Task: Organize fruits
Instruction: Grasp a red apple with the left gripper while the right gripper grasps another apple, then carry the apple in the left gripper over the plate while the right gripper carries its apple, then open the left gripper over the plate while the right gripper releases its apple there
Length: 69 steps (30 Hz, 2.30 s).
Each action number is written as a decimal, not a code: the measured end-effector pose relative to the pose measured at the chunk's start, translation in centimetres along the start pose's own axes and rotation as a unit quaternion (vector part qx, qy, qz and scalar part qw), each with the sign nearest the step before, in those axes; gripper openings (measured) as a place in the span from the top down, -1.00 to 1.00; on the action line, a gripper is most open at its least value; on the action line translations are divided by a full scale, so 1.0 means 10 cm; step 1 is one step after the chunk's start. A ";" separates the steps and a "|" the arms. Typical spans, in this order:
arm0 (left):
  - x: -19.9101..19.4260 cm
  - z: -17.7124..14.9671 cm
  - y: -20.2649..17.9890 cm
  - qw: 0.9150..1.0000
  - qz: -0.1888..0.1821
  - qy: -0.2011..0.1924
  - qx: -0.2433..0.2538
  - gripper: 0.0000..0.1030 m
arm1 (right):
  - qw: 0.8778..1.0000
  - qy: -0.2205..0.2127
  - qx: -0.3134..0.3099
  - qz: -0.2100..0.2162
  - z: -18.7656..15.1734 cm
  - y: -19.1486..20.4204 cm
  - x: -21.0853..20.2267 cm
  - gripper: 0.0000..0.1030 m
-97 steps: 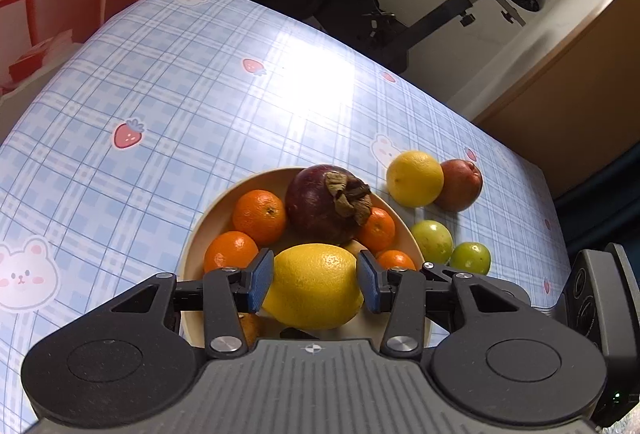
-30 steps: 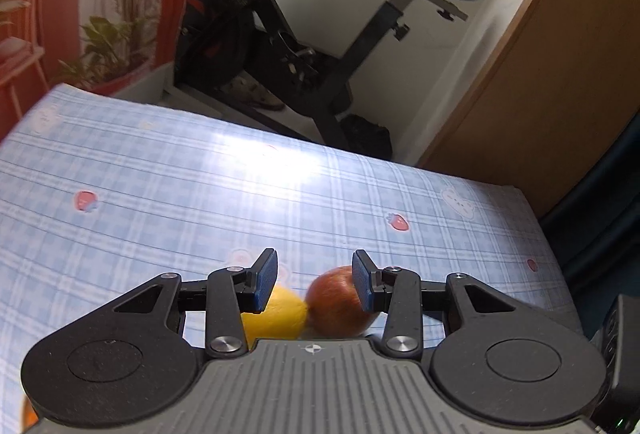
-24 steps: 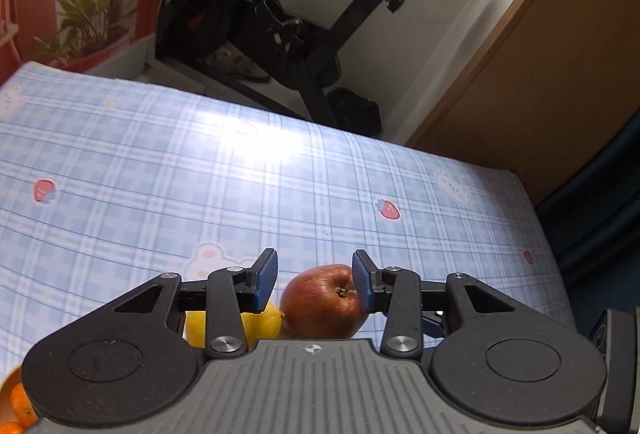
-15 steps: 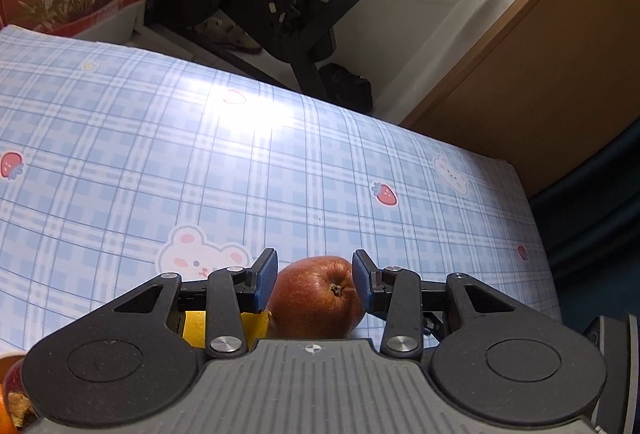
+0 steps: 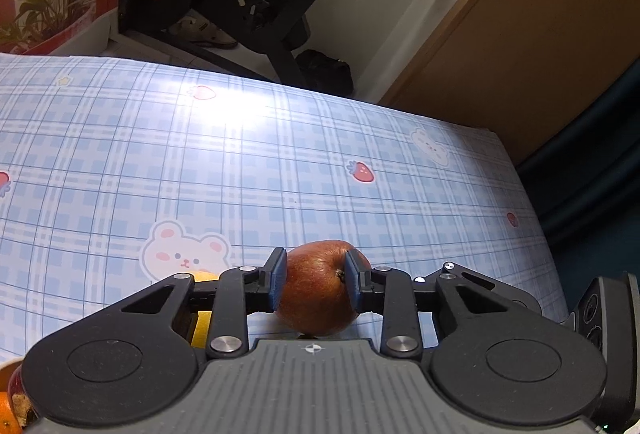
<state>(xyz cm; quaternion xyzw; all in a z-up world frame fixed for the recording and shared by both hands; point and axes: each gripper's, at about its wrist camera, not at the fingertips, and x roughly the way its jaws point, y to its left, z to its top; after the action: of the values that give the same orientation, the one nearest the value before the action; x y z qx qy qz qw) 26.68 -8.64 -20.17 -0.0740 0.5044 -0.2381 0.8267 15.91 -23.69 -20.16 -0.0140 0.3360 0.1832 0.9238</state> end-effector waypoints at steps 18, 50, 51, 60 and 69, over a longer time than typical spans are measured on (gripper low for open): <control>-0.99 -0.52 0.17 0.999 0.001 -0.030 -0.017 0.36 | 0.999 -0.016 -0.033 0.037 0.06 0.88 -0.40 -0.16; -1.55 -1.56 1.12 0.991 0.055 -0.007 -0.121 0.36 | 0.982 0.071 -0.100 0.142 -0.25 2.17 0.01 -0.16; -1.55 -1.55 1.14 0.991 0.057 -0.007 -0.124 0.37 | 0.982 0.073 -0.097 0.146 -0.24 2.16 0.03 -0.16; -1.60 -1.56 1.34 0.986 0.068 -0.017 -0.149 0.37 | 0.979 0.078 -0.081 0.169 -0.16 2.20 0.20 -0.16; -1.66 -1.53 1.42 0.984 0.083 -0.025 -0.155 0.34 | 0.977 0.082 -0.092 0.173 -0.11 2.24 0.27 -0.18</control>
<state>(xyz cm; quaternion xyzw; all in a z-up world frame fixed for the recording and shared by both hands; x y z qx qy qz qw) 11.61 13.37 -19.42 -0.1654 0.5187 -0.0855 0.8345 9.38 -2.04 -20.49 -0.0552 0.3893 0.3684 0.8424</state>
